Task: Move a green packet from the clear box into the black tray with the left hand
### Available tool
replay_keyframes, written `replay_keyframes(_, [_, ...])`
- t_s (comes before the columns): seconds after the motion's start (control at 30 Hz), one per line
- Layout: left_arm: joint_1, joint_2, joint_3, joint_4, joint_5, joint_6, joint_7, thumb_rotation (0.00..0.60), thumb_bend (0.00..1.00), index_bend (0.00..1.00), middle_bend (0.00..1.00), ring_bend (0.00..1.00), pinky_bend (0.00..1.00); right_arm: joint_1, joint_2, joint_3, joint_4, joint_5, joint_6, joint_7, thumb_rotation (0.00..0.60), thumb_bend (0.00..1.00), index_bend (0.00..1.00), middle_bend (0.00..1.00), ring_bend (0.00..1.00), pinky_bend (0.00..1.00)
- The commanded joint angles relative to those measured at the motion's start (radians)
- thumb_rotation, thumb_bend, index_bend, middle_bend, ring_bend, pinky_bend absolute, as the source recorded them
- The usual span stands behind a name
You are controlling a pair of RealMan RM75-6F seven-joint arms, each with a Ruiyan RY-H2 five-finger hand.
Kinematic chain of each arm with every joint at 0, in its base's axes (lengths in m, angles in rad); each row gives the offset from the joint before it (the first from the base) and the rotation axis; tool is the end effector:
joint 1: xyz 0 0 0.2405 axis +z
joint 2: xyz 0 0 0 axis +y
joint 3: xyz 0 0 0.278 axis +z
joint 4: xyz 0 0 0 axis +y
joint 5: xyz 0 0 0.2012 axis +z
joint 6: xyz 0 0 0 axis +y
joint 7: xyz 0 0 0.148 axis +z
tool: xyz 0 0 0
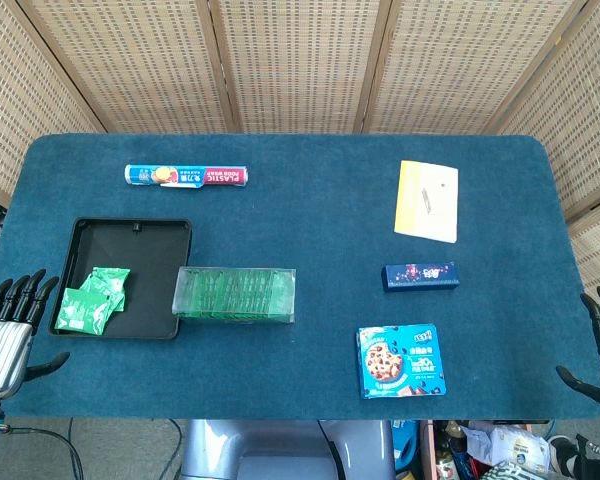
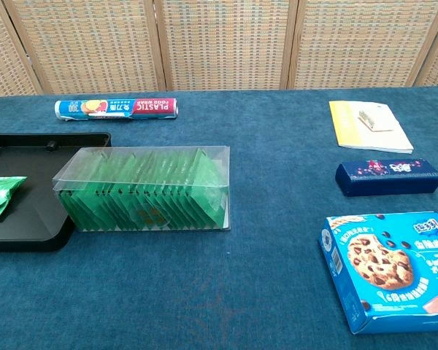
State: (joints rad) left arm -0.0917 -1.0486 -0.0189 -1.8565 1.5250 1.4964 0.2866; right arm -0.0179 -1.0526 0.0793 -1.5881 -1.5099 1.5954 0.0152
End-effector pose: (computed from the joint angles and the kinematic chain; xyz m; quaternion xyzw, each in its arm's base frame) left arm -0.2807 0.1777 0.1769 -0.6328 -0.3495 -0.3575 0.5913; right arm -0.3410 -0.1568 0.2199 0.5644 -0.3489 0.3803 0.6442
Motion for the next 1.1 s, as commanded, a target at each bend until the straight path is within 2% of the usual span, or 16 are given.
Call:
replay_keyframes(0.03, [-0.001,-0.001,0.0,0.001,-0.002,-0.004,0.0,0.6,0.01,0.0,0.0,0.0,0.0,0.0,0.0,0.0,0.0,0.003,-0.004,0.001,0.6,0.0,0.0,0.0,0.0,0.0])
replay_keyframes(0.27, [-0.029,-0.017,-0.009,-0.006,-0.012,-0.049,-0.009,0.6,0.01,0.0,0.0,0.0,0.0,0.003,0.001,0.002,-0.002,0.01,-0.013,0.009,0.6,0.0,0.0,0.0,0.0,0.0])
replay_keyframes(0.4, [-0.134,-0.025,-0.057,-0.028,-0.046,-0.187,-0.026,0.6,0.01,0.01,0.0,0.0,0.0,0.007,0.003,0.006,-0.001,0.024,-0.025,0.02,0.6,0.0,0.0,0.0,0.0,0.0])
replay_keyframes(0.53, [-0.226,-0.055,-0.115,-0.026,-0.107,-0.291,-0.025,0.6,0.01,0.11,0.0,0.0,0.0,0.008,0.005,0.008,0.003,0.034,-0.034,0.031,0.6,0.0,0.0,0.0,0.0,0.0])
replay_keyframes(0.63, [-0.324,-0.119,-0.17,0.021,-0.181,-0.397,-0.013,0.6,0.01,0.14,0.0,0.0,0.0,0.007,0.008,0.01,0.005,0.043,-0.04,0.043,0.6,0.0,0.0,0.0,0.0,0.0])
replay_keyframes(0.77, [-0.46,-0.25,-0.215,0.118,-0.296,-0.521,0.094,0.6,0.01,0.14,0.0,0.0,0.0,0.006,0.015,0.016,0.011,0.059,-0.044,0.067,0.6,0.0,0.0,0.0,0.0,0.0])
replay_keyframes(0.97, [-0.549,-0.329,-0.225,0.143,-0.444,-0.576,0.2,0.6,0.01,0.14,0.0,0.0,0.0,0.009,0.014,0.015,0.024,0.069,-0.061,0.082,0.6,0.0,0.0,0.0,0.0,0.0])
replay_keyframes(1.1, [-0.577,-0.345,-0.219,0.117,-0.48,-0.574,0.219,0.6,0.01,0.14,0.0,0.0,0.0,0.007,0.015,0.018,0.031,0.075,-0.062,0.094,0.6,0.0,0.0,0.0,0.0,0.0])
